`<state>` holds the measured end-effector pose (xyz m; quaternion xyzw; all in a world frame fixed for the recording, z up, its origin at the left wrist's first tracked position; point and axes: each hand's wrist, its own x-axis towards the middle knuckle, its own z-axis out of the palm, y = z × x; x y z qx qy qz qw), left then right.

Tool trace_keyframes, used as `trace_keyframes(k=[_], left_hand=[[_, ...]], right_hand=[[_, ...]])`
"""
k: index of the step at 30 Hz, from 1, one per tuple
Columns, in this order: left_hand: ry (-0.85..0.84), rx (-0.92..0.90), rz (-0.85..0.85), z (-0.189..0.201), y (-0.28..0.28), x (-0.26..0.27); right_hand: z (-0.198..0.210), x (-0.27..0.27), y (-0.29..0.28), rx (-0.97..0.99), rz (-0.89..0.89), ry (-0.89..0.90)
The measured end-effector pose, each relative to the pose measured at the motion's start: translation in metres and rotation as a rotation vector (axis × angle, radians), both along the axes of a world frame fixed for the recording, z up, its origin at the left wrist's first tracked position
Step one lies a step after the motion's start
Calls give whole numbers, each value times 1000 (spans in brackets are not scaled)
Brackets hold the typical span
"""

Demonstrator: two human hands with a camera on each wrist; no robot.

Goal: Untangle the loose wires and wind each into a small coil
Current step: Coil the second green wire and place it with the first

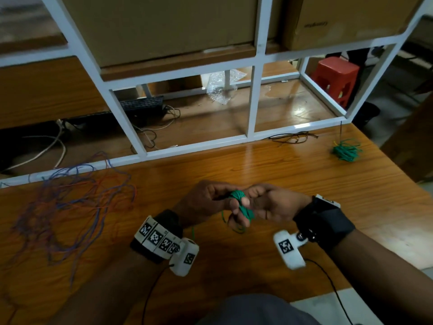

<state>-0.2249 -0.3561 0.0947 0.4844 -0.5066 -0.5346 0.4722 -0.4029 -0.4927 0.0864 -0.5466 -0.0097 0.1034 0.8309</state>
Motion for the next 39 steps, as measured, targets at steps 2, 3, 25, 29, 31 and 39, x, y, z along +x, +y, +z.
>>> trace_keyframes(k=[2,3,25,29,31,39], left_hand=[[86,-53,86,-6,-4,-5],[85,-73,137,-10,-6,-7],[-275,-140,856,-43,-37,-8],[-258,-153,910,-40,-44,-21],[-260,-130,979,-42,-46,-24],[-67,-40,890,-43,-39,-34]], right_hand=[[-4,4,-6,147,-75,51],[-5,6,-8,206,-117,69],[-18,7,33,-824,-989,161],[-27,19,36,-762,-971,93],[-27,21,35,-774,-1010,71],[-32,15,26,-589,-1112,104]])
